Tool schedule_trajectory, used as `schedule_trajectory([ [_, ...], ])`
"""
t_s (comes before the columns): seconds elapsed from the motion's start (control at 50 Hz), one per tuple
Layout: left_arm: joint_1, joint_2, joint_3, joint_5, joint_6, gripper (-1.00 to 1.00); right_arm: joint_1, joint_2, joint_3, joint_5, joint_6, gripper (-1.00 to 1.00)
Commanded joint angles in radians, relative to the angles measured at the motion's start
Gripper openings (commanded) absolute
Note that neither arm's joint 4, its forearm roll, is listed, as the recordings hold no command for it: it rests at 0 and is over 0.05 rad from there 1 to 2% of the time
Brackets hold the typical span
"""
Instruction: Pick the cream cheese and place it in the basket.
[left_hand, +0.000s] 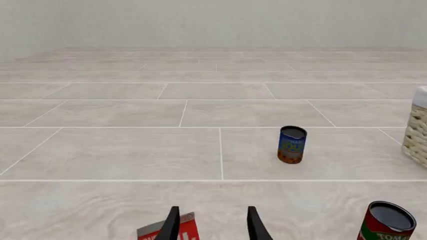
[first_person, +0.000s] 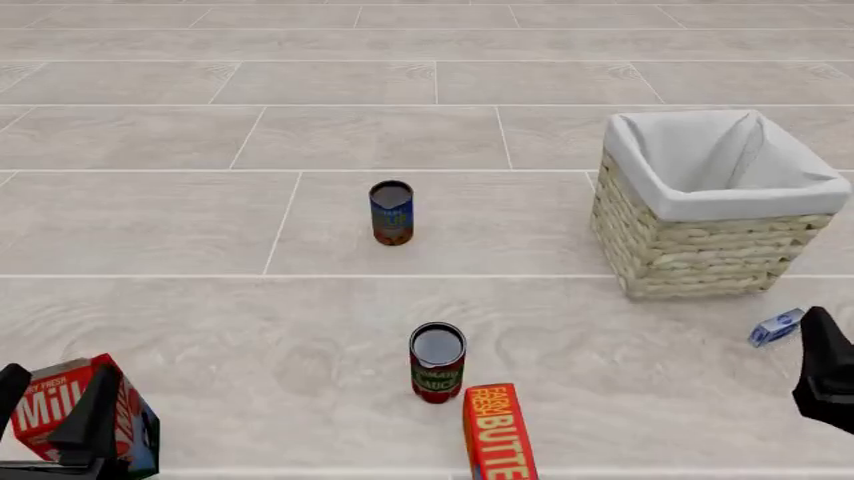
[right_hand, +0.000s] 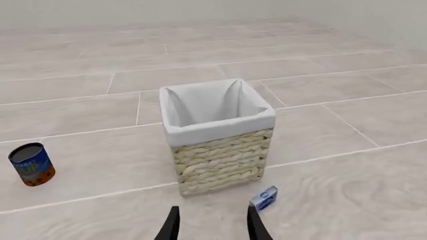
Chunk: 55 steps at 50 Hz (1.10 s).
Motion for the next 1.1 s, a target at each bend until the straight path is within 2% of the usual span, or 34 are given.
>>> schedule_trajectory([
  [0.02, 0.0, 0.0, 0.0, 0.0, 0.0, 1.0, -0.074, 0.165, 0.02, -0.107, 0.036, 1.0],
  [0.06, 0.0, 0.0, 0.0, 0.0, 0.0, 1.0, -0.077, 0.173, 0.024, -0.117, 0.043, 1.0],
  [0.08, 0.0, 0.0, 0.0, 0.0, 0.0, 1.0, -0.08, 0.198, 0.035, -0.14, 0.063, 1.0],
  [0.1, 0.0, 0.0, 0.0, 0.0, 0.0, 1.0, -0.089, 0.219, 0.042, -0.16, 0.046, 1.0],
  [0.18, 0.0, 0.0, 0.0, 0.0, 0.0, 1.0, -0.11, 0.245, 0.056, -0.194, 0.048, 1.0],
  [0.26, 0.0, 0.0, 0.0, 0.0, 0.0, 1.0, -0.12, 0.302, 0.085, -0.259, 0.032, 1.0],
  [0.28, 0.0, 0.0, 0.0, 0.0, 0.0, 1.0, -0.135, 0.34, 0.096, -0.291, 0.004, 1.0],
  [0.3, 0.0, 0.0, 0.0, 0.0, 0.0, 1.0, -0.127, 0.348, 0.101, -0.307, 0.009, 1.0],
  [0.36, 0.0, 0.0, 0.0, 0.0, 0.0, 1.0, -0.148, 0.413, 0.112, -0.369, -0.023, 1.0],
  [0.46, 0.0, 0.0, 0.0, 0.0, 0.0, 1.0, -0.157, 0.478, 0.115, -0.426, -0.032, 1.0],
  [0.58, 0.0, 0.0, 0.0, 0.0, 0.0, 1.0, -0.174, 0.617, 0.117, -0.544, -0.049, 1.0],
  [0.62, 0.0, 0.0, 0.0, 0.0, 0.0, 1.0, -0.175, 0.662, 0.111, -0.569, -0.02, 1.0],
  [0.66, 0.0, 0.0, 0.0, 0.0, 0.0, 1.0, -0.187, 0.69, 0.106, -0.593, -0.046, 1.0],
  [0.74, 0.0, 0.0, 0.0, 0.0, 0.0, 1.0, -0.207, 0.721, 0.101, -0.615, -0.042, 1.0],
  [0.86, 0.0, 0.0, 0.0, 0.0, 0.0, 1.0, -0.225, 0.82, 0.123, -0.715, -0.05, 1.0],
  [1.1, 0.0, 0.0, 0.0, 0.0, 0.0, 1.0, -0.243, 0.963, 0.146, -0.851, -0.061, 1.0],
])
